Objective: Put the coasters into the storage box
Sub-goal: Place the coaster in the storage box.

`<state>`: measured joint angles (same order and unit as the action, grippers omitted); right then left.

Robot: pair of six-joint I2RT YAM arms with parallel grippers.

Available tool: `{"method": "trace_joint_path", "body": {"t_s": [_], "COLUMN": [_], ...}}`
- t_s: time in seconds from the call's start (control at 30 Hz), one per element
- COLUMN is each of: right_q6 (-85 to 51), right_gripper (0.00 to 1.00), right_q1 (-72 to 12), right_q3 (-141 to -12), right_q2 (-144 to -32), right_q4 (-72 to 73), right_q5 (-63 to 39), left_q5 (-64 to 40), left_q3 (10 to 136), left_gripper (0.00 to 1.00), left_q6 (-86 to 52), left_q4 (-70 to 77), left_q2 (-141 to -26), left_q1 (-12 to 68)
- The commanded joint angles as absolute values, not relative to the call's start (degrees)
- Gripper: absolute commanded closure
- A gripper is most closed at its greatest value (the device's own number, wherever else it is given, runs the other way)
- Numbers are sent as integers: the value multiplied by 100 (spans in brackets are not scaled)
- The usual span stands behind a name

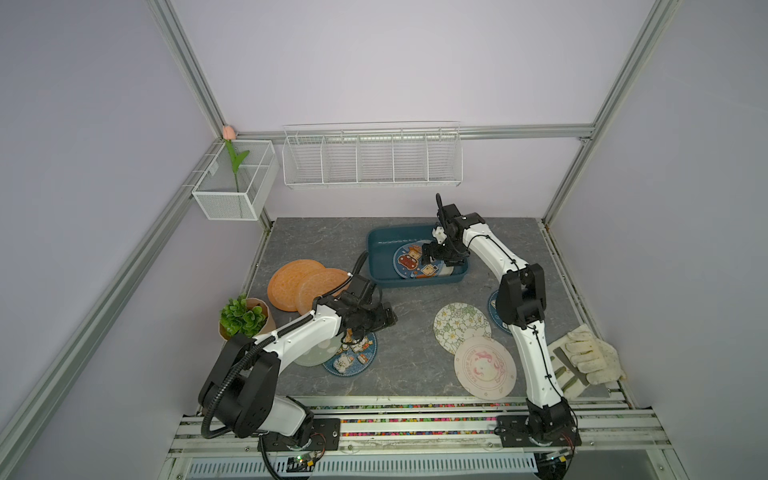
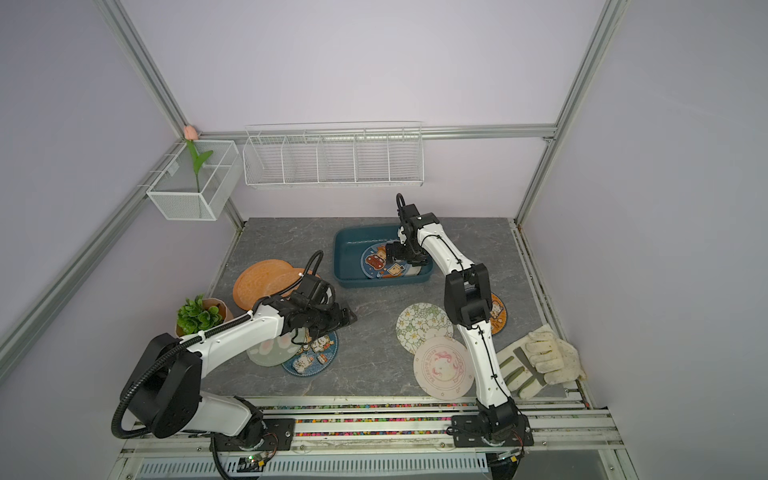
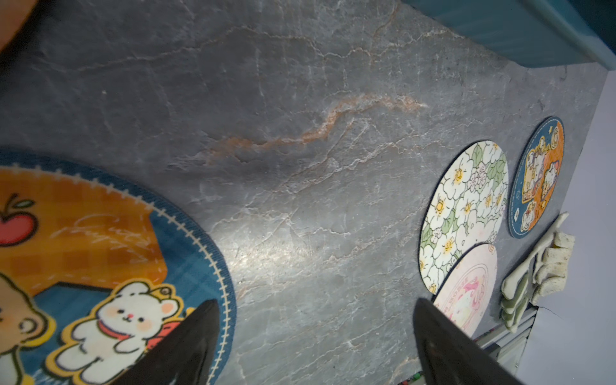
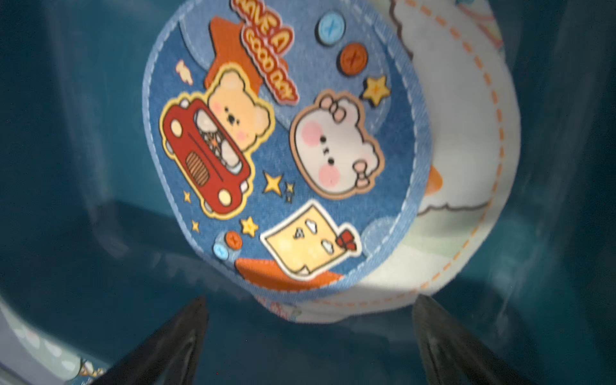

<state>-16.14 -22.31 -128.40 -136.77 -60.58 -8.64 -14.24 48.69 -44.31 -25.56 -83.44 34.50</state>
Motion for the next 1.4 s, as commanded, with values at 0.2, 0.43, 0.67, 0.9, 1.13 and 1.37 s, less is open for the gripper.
{"method": "trace_joint_path", "body": {"t_s": [0.2, 0.43, 0.67, 0.9, 1.13, 1.37], "right_q6": [-1514, -1647, -1916, -2546, -2941, -3424], "right_gripper": [11, 11, 11, 11, 11, 11], "right_q1": [-2209, -2073, -1757, -1369, -965, -603], "right_q3": [-11110, -9100, -7320, -6229, -5446, -4709], "right_q2": [-11692, -10232, -9099, -8405, -7895, -7658], "right_q4": [-5929, -5795, -5750, -6064, -5806, -5678], "right_q5": [-1369, -1339, -1183, -531, -397, -440], "left_q5": [-1498, -1530, -1634, -1697, -1739, -1758], "left_q3": [5166, 5295, 5413, 5589, 5640, 5700], "left_gripper": [9, 9, 9, 8, 8, 8], "left_q6": [-4338, -4272, -4249, -4175, -4180, -4135], "left_q4": [-2577, -2568, -2497, -2515, -2493, -2532], "left_q2": [-8516, -8645, -8882, -9090, -9173, -9211], "left_q1": [3428, 3523, 3658, 3762, 3823, 3857]}}
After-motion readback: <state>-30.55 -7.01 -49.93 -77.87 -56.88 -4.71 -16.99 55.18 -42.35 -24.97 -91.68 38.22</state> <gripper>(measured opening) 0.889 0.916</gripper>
